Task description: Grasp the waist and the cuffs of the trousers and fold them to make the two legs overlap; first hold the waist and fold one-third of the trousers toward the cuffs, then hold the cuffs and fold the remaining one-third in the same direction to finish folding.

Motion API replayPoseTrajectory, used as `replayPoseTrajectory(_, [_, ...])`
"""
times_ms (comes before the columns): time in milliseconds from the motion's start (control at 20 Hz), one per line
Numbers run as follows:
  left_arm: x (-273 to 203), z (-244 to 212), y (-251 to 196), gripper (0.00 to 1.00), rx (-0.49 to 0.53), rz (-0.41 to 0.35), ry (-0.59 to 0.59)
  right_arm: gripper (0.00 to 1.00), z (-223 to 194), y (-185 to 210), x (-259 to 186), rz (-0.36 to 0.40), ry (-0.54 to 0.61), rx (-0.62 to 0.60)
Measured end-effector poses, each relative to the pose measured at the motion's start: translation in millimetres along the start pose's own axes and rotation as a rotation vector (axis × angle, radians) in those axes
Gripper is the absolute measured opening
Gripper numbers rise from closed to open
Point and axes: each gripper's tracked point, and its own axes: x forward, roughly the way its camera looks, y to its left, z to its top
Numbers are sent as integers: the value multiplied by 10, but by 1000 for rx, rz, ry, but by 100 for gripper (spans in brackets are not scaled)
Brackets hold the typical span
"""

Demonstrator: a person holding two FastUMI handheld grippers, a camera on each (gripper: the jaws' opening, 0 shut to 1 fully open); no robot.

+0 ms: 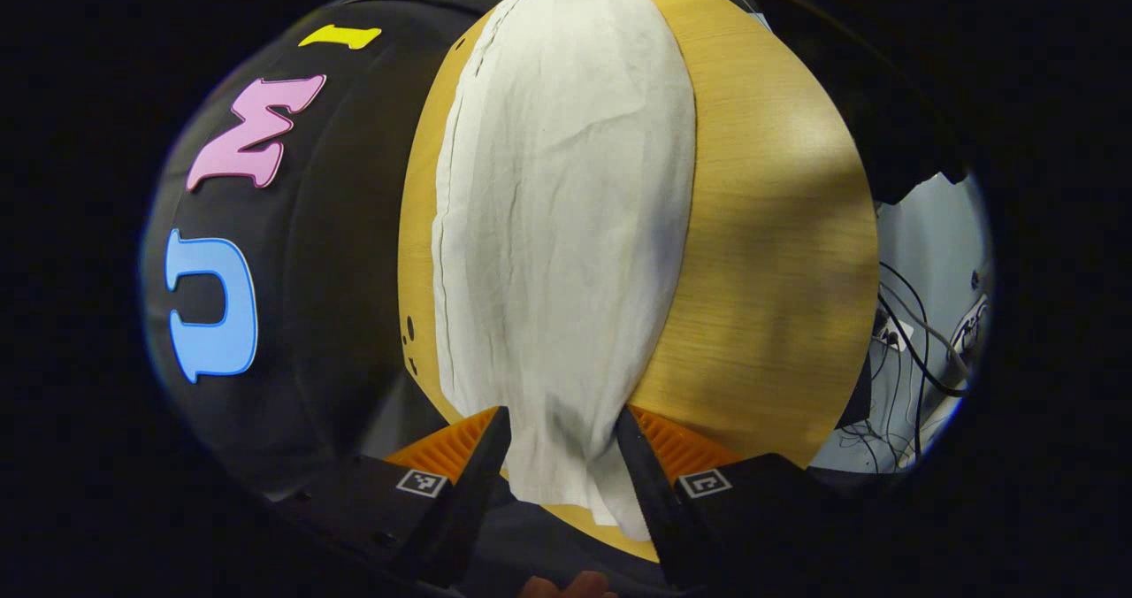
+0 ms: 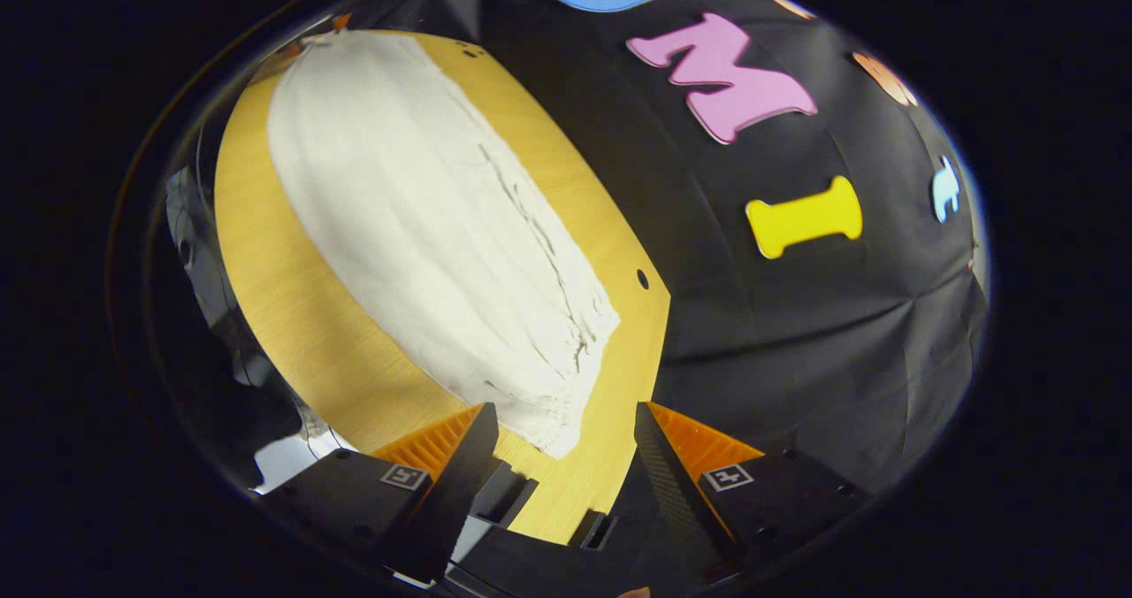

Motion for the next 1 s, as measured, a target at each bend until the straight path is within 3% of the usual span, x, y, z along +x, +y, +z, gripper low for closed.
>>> replayPoseTrajectory(200, [4,-2,-12,80,15,-15,11,96,-203,217,296,56,-8,-176])
replayPoseTrajectory(500, [30,12,-13,80,-3,-15,33,96,-310,454,580,120,-43,-316])
replayPoseTrajectory(750, [103,-10,17,78,-17,-20,46,91,-265,373,786,48,-78,-423])
replayPoseTrajectory(1000, [215,3,103,78,-63,-11,57,86,-300,261,944,3,-45,-378])
